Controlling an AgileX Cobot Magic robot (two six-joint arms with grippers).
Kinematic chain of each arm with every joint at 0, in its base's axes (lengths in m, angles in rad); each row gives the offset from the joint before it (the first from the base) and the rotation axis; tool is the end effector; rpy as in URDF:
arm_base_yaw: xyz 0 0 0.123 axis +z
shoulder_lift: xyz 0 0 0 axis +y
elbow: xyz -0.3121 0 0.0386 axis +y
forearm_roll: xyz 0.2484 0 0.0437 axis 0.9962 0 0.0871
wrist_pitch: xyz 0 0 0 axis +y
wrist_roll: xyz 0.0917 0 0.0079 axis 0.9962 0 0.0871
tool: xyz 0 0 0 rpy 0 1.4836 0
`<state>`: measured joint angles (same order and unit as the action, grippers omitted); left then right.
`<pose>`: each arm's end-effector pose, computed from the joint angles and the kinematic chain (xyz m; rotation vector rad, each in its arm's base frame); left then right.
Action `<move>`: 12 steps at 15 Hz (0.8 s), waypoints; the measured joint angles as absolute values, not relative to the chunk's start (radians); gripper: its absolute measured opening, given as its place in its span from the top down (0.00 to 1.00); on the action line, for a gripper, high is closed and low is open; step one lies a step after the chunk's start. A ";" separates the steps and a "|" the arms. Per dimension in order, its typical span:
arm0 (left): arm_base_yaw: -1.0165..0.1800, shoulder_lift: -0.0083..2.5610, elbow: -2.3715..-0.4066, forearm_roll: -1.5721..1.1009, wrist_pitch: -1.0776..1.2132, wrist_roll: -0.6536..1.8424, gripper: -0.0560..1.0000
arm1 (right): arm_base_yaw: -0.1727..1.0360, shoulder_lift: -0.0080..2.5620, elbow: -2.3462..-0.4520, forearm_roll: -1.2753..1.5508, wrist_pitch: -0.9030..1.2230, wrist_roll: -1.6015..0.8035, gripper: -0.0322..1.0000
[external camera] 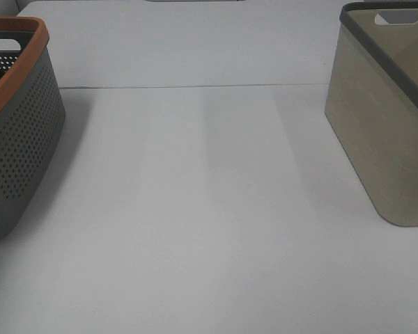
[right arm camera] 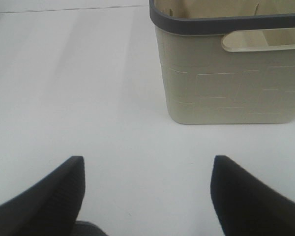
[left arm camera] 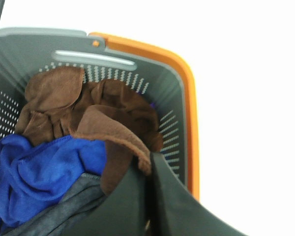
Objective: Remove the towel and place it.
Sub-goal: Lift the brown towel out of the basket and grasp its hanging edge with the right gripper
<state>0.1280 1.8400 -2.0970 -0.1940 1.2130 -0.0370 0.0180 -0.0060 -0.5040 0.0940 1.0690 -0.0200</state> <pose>0.4069 0.0356 0.4502 -0.2016 2.4169 -0.2107 -0.0353 0.0069 0.2775 -0.0441 2.0403 0.1112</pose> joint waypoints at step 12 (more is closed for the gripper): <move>0.117 1.592 -2.097 -0.715 0.957 0.085 0.95 | 0.018 -0.006 -0.504 0.095 1.069 -0.020 0.31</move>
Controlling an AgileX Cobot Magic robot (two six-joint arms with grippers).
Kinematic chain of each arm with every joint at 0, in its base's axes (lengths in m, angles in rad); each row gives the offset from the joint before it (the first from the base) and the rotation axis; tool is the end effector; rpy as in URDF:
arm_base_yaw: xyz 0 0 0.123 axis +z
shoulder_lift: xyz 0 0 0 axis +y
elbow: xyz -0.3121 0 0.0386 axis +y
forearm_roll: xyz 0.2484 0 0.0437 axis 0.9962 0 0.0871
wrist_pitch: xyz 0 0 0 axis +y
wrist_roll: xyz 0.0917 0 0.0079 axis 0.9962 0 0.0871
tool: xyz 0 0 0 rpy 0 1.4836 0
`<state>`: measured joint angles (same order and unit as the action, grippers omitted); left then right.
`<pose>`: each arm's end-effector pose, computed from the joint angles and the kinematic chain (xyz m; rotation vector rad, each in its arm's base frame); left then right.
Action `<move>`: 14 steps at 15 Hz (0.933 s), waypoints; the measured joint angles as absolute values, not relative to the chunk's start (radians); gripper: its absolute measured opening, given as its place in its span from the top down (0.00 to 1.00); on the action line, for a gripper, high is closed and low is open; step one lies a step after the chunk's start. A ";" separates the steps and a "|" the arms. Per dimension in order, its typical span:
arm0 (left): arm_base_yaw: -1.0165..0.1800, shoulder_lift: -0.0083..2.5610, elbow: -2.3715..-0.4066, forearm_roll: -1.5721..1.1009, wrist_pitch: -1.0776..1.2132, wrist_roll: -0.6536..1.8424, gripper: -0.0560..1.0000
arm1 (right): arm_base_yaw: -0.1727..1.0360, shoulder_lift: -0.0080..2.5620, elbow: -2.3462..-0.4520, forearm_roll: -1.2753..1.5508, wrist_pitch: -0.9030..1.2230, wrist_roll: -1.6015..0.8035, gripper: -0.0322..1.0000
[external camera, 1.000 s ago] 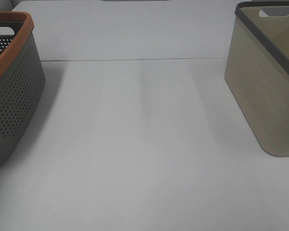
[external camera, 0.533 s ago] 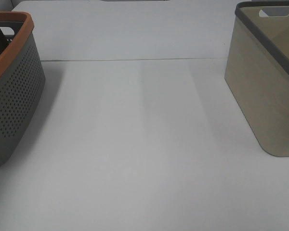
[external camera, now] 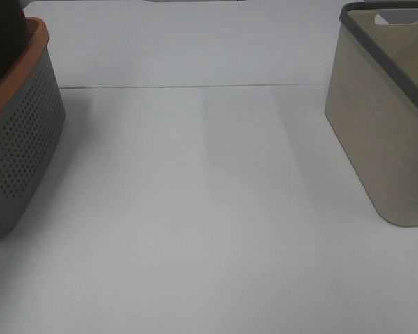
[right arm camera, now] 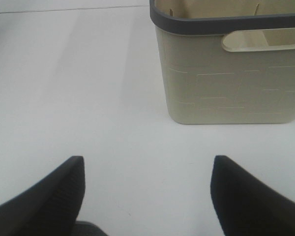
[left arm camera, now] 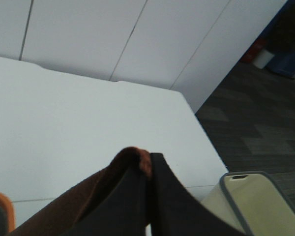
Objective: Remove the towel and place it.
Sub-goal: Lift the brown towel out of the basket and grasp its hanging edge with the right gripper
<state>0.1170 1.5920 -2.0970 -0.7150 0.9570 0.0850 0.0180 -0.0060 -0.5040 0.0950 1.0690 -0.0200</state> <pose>0.3207 -0.0120 0.5750 -0.0379 1.8153 -0.6932 -0.0353 0.0070 0.2775 -0.0442 2.0403 0.1124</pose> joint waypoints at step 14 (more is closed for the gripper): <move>-0.534 1.798 -2.097 -0.469 0.681 0.099 0.95 | 0.018 0.347 -0.514 0.646 0.842 -0.414 0.40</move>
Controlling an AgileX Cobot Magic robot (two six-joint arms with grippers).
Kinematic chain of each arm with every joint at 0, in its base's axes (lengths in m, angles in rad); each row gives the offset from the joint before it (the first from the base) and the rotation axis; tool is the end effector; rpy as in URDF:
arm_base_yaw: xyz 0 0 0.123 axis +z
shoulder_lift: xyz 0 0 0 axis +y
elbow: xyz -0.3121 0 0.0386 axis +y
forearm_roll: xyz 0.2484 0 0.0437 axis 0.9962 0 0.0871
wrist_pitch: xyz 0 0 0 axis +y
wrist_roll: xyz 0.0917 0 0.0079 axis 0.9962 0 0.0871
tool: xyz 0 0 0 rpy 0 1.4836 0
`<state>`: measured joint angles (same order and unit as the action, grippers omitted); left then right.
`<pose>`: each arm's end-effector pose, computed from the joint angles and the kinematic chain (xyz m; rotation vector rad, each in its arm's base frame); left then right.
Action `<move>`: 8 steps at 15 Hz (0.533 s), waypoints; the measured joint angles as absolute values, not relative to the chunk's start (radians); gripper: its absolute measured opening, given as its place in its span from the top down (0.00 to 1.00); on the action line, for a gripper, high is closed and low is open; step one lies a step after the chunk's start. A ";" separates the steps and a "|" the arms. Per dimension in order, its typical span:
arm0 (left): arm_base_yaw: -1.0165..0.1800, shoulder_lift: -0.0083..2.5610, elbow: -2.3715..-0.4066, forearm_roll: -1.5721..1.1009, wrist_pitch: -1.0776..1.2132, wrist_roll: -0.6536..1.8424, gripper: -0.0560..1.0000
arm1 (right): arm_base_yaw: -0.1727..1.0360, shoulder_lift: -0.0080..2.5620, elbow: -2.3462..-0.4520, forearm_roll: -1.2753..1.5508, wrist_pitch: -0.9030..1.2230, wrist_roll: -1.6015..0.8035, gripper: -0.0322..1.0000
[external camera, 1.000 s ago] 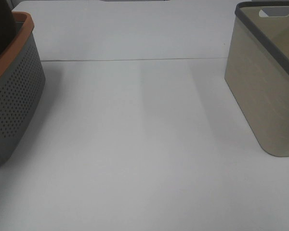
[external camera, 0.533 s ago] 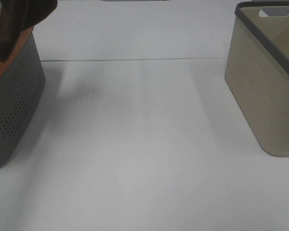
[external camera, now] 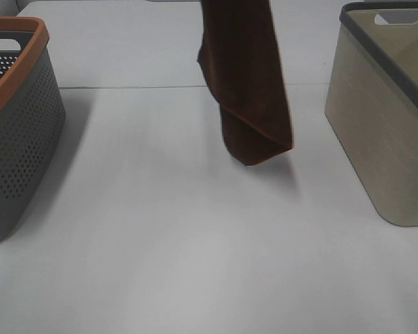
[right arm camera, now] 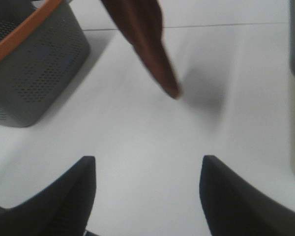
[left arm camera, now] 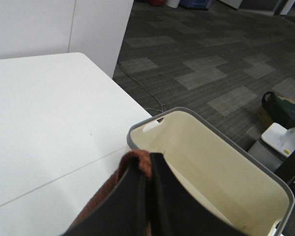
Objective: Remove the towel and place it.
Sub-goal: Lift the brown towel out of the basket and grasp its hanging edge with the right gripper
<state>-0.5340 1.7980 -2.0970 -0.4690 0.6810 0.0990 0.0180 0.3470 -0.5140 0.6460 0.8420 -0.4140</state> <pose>0.3465 -0.2354 0.5123 0.4517 1.8257 -0.8275 0.0296 0.0419 0.3121 -0.2571 2.0140 0.5188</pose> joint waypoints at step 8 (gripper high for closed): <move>-0.620 1.825 -2.097 -0.417 0.659 0.097 0.95 | 0.037 0.870 -0.646 1.296 0.816 -1.189 0.40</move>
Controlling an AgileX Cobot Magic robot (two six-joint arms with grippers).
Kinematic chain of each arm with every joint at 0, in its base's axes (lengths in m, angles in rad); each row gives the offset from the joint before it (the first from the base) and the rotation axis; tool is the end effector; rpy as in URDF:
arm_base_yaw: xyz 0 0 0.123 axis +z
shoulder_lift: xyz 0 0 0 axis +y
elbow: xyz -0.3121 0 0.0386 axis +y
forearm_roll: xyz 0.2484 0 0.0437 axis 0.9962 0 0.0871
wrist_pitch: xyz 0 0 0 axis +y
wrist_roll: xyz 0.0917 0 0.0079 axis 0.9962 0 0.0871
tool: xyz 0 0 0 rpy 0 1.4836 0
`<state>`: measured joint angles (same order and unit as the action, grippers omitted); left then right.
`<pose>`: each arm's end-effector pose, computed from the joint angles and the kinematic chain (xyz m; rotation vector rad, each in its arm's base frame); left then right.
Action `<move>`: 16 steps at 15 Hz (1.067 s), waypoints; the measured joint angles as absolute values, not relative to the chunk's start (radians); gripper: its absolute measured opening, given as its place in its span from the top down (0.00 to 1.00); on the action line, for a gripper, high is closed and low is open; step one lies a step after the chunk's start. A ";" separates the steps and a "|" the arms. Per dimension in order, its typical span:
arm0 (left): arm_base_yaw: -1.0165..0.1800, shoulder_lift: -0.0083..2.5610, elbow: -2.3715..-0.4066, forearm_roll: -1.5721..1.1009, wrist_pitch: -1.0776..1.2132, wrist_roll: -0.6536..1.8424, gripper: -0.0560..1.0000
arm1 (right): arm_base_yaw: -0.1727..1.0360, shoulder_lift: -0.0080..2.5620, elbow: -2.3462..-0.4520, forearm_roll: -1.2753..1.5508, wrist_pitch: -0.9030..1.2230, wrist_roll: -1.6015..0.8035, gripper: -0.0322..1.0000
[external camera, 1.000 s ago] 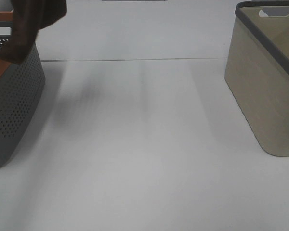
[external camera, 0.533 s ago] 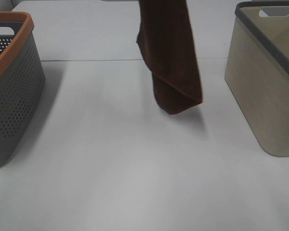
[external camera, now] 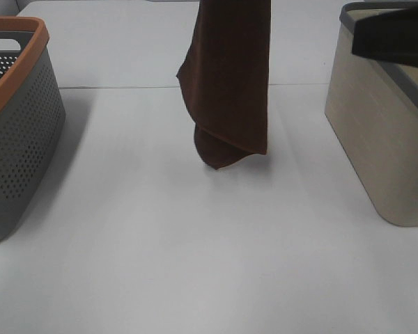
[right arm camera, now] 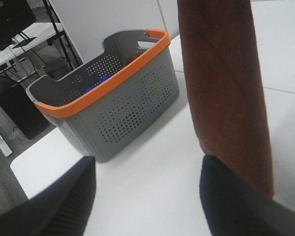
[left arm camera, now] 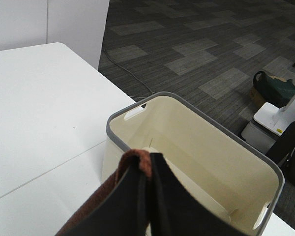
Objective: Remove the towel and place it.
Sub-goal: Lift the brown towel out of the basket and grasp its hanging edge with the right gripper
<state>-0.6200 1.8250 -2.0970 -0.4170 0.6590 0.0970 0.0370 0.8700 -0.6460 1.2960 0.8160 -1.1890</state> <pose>0.3363 -0.2682 0.5014 0.5380 1.8234 -0.8249 0.1376 0.0697 0.3472 -0.5420 1.8645 0.7852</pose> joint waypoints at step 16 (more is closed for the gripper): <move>-0.621 1.825 -2.097 -0.420 0.659 0.097 0.95 | 0.676 1.460 -0.883 1.295 -0.018 -1.379 0.40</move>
<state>-0.6210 1.8250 -2.0970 -0.4200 0.6590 0.0970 0.6760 1.4600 -0.8830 1.2950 -0.0180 -1.3790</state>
